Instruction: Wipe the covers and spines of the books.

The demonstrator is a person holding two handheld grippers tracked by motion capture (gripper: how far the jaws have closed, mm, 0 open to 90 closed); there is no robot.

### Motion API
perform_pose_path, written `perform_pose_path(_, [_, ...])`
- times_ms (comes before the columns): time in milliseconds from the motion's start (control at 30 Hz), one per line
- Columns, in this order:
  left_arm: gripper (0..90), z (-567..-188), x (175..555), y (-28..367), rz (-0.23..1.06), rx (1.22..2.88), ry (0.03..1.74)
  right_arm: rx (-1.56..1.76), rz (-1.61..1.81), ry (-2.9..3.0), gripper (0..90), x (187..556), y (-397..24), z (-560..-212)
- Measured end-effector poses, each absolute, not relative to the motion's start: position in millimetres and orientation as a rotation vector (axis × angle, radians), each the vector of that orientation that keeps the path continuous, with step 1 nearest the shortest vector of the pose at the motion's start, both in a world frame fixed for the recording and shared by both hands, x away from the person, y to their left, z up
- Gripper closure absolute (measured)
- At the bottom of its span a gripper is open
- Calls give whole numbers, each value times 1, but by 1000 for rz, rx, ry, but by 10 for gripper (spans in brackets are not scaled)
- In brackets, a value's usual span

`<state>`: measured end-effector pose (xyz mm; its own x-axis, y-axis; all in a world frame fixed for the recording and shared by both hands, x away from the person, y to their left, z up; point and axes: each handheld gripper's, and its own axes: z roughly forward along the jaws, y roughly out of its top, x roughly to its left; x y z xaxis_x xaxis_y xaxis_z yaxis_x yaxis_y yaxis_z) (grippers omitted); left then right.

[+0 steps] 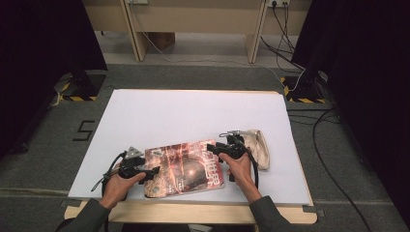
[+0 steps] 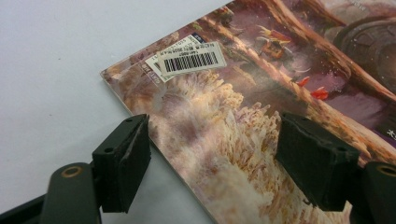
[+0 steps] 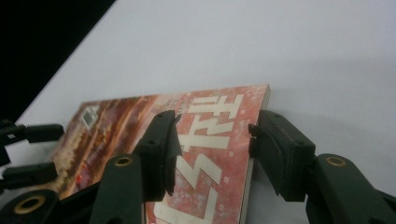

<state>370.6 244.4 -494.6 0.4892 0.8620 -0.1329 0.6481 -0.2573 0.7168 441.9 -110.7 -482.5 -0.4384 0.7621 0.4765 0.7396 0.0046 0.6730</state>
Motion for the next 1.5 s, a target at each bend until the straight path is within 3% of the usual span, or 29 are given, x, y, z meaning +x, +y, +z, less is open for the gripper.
perform_pose_path(333, [247, -490, 384, 238, 344, 2059, 1227, 1620, 1345, 2266, 488, 419, -116, -492])
perform_pose_path(933, [233, -487, 445, 216, 298, 2114, 1181, 1441, 1144, 2310, 457, 369, -115, -488])
perform_pose_path(1067, [284, -488, 441, 222, 319, 2077, 1188, 1412, 1170, 2299, 467, 374, -119, -482])
perform_pose_path(1233, [264, -483, 419, 239, 354, 2038, 1224, 1337, 1213, 2305, 439, 395, -118, -471])
perform_pose_path(1500, [255, -481, 372, 259, 333, 2024, 1232, 1315, 1182, 2418, 429, 438, -106, -481])
